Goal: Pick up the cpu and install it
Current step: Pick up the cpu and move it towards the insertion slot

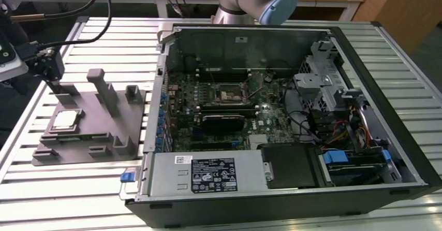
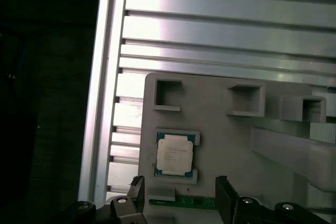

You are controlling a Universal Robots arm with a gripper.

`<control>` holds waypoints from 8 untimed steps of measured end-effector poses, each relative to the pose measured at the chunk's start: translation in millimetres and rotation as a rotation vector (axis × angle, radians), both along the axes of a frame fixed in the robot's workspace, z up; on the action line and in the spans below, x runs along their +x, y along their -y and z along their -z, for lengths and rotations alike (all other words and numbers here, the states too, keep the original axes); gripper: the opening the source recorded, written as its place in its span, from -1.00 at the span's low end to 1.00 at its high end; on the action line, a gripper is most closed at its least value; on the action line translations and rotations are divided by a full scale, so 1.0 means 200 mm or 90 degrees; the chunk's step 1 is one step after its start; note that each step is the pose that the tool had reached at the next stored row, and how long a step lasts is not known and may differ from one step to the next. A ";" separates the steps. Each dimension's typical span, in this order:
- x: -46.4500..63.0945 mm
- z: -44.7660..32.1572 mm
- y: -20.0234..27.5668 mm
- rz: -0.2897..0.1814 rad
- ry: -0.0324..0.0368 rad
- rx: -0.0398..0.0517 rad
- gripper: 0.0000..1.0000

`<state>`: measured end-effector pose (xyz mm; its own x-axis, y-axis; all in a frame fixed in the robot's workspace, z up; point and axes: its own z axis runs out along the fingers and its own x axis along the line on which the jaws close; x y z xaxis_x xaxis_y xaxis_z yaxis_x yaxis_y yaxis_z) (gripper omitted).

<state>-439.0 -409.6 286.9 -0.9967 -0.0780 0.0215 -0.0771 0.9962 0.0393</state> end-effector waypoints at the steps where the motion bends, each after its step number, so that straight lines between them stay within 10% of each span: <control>1: 0.00 0.006 0.000 0.000 0.0000 0.0000 0.29; 8: 0.00 0.043 0.000 0.000 0.0002 0.0000 0.42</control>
<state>-439.0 -409.6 278.3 -0.9967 -0.0780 0.0213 -0.0772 0.9962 0.0393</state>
